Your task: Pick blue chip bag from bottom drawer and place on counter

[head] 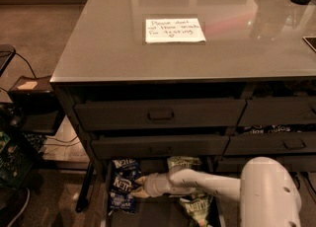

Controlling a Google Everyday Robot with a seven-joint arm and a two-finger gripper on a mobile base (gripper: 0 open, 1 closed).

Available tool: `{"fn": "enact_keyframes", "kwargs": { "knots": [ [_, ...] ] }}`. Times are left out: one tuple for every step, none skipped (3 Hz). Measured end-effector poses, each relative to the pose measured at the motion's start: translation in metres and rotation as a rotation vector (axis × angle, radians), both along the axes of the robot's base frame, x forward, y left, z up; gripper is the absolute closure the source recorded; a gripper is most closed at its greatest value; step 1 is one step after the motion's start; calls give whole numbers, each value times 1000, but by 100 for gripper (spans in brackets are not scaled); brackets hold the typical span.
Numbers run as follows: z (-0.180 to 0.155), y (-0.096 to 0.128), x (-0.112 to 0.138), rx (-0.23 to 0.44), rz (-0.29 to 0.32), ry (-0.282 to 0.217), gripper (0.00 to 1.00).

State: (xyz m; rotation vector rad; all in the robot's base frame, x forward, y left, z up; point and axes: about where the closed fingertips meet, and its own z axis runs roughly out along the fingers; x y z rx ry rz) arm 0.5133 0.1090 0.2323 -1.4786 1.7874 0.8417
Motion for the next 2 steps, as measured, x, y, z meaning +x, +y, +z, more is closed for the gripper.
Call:
{"fn": "enact_keyframes", "kwargs": {
  "knots": [
    [42, 5, -14, 69, 29, -13, 100],
    [93, 15, -19, 124, 40, -43, 100]
  ]
}}
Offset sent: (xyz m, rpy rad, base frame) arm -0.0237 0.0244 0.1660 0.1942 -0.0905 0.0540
